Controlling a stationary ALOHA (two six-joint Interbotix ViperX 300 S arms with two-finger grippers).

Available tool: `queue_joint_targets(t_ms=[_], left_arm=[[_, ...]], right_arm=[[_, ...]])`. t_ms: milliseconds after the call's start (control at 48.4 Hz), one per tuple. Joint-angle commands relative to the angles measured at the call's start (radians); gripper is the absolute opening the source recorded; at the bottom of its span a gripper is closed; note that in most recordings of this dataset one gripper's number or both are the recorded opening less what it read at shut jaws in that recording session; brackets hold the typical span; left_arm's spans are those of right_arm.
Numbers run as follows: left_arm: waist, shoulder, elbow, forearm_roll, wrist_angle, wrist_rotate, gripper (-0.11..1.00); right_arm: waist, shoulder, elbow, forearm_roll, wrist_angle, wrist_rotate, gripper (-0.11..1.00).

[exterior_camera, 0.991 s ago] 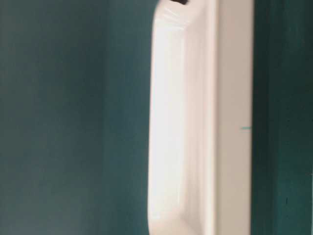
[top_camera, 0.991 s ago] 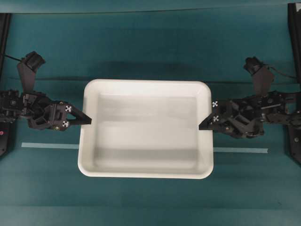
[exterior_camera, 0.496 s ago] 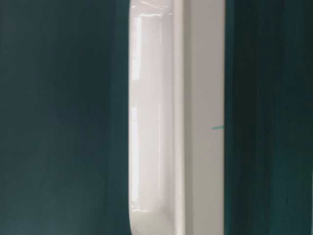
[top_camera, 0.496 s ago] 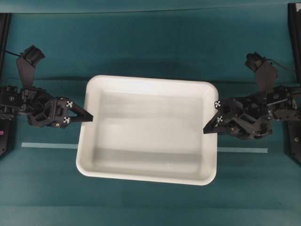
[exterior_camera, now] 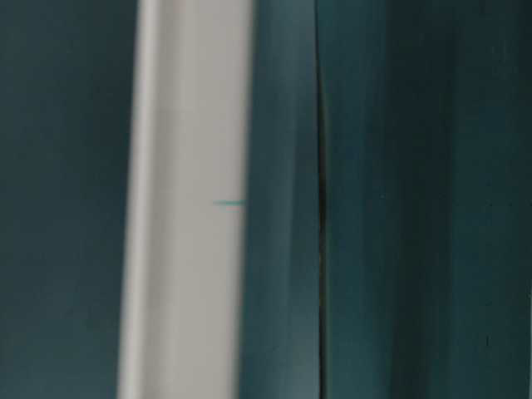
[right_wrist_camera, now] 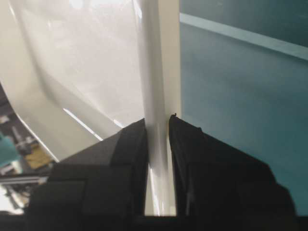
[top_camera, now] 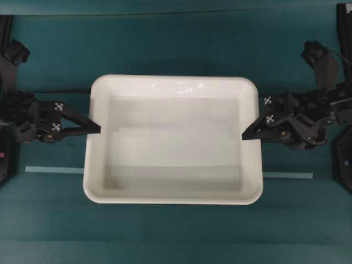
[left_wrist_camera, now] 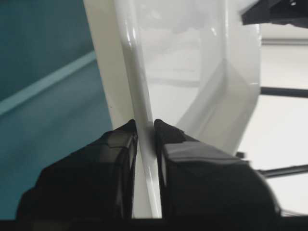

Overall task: Lift the white case with both hands.
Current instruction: 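Lift the gripped tray upward with both grippers together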

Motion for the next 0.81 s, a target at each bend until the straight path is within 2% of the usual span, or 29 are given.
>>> queue_joint_targets(t_ms=[0,372,785], left_arm=[[-0.005,-0.002,-0.049,0.003,0.012,-0.002,0.09],[-0.005,-0.028,-0.117,0.003,0.064,0.000,0.10],[0.005,-0.029,-0.207,0.003,0.141,0.002,0.09]], right_arm=[[-0.025,-0.005,-0.071,0.003,0.012,0.000,0.14],[-0.048,-0.043,-0.153,0.000,0.118,0.000,0.14],[-0.081,-0.083,-0.184,0.002,0.123,0.000,0.14]])
